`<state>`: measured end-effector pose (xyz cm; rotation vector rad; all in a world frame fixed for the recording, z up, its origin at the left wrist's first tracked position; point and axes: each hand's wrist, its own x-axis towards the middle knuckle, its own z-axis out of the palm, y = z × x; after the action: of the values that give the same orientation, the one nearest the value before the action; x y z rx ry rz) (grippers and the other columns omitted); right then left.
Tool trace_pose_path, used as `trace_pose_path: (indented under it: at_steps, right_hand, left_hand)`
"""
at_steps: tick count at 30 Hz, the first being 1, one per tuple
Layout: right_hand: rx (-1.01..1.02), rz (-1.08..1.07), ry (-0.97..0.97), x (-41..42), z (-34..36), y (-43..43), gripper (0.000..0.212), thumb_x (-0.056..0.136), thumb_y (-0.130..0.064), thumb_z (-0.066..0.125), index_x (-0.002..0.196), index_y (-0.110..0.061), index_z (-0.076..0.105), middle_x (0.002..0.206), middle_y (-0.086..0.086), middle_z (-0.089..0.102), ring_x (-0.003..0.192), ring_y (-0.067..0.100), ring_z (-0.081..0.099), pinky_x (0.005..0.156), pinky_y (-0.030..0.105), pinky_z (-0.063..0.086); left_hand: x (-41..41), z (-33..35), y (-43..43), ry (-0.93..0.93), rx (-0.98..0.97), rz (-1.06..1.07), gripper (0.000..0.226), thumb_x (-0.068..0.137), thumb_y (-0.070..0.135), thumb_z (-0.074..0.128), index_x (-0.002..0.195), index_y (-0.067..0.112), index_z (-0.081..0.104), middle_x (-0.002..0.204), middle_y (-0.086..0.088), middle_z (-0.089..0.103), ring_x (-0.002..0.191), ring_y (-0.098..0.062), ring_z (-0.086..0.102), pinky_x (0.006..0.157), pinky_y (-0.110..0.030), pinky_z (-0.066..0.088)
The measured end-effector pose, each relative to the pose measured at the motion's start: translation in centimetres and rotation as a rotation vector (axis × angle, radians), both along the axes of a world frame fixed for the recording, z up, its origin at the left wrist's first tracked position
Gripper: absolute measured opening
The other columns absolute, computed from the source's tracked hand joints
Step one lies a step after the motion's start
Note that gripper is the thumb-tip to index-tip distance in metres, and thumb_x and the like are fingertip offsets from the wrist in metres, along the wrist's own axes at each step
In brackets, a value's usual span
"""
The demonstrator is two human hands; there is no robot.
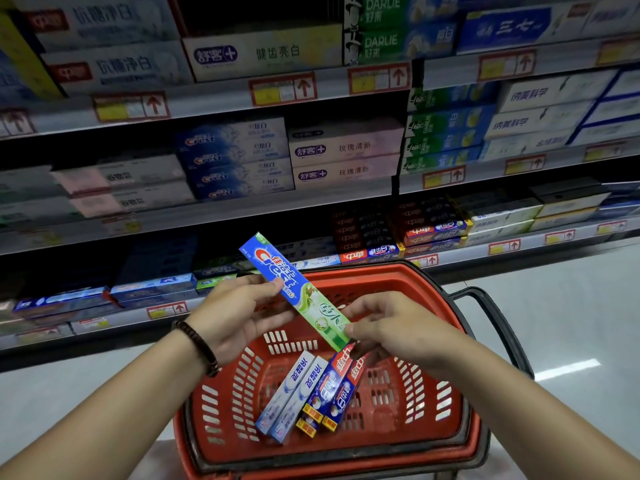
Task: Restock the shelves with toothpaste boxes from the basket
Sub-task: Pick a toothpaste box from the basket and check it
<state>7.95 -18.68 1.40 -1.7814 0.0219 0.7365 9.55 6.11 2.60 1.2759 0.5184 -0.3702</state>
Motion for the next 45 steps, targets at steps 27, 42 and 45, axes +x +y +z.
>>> trace_pose_path:
  at_steps: [27, 42, 45]
  right_hand:
    - [0.191, -0.367, -0.11, 2.1, 0.8, 0.6, 0.021, 0.11, -0.011, 0.055, 0.119, -0.015, 0.074, 0.115, 0.015, 0.077, 0.093, 0.035, 0.079, 0.079, 0.047, 0.065]
    - [0.307, -0.751, -0.217, 3.3, 0.9, 3.5, 0.015, 0.097, -0.019, 0.075, 0.101, -0.006, 0.068, 0.091, 0.011, 0.08, 0.08, 0.023, 0.08, 0.074, 0.035, 0.067]
    - [0.315, -0.769, -0.237, 3.3, 0.9, 3.8, 0.011, 0.098, -0.017, 0.075, 0.099, -0.006, 0.07, 0.09, 0.011, 0.081, 0.085, 0.023, 0.081, 0.07, 0.029, 0.065]
  left_hand:
    - [0.4, 2.4, 3.1, -0.116, 0.077, 0.142, 0.022, 0.105, 0.028, 0.061, 0.12, 0.011, 0.06, 0.128, -0.028, 0.067, 0.085, -0.035, 0.076, 0.074, -0.044, 0.065]
    - [-0.3, 2.2, 4.6, -0.2, 0.279, 0.162, 0.022, 0.103, 0.033, 0.062, 0.108, 0.011, 0.061, 0.108, -0.013, 0.076, 0.09, -0.025, 0.079, 0.072, -0.04, 0.065]
    - [-0.1, 2.1, 5.0, -0.19, 0.347, 0.177, 0.023, 0.103, 0.035, 0.061, 0.107, 0.012, 0.067, 0.107, -0.011, 0.075, 0.093, -0.022, 0.078, 0.075, -0.041, 0.064]
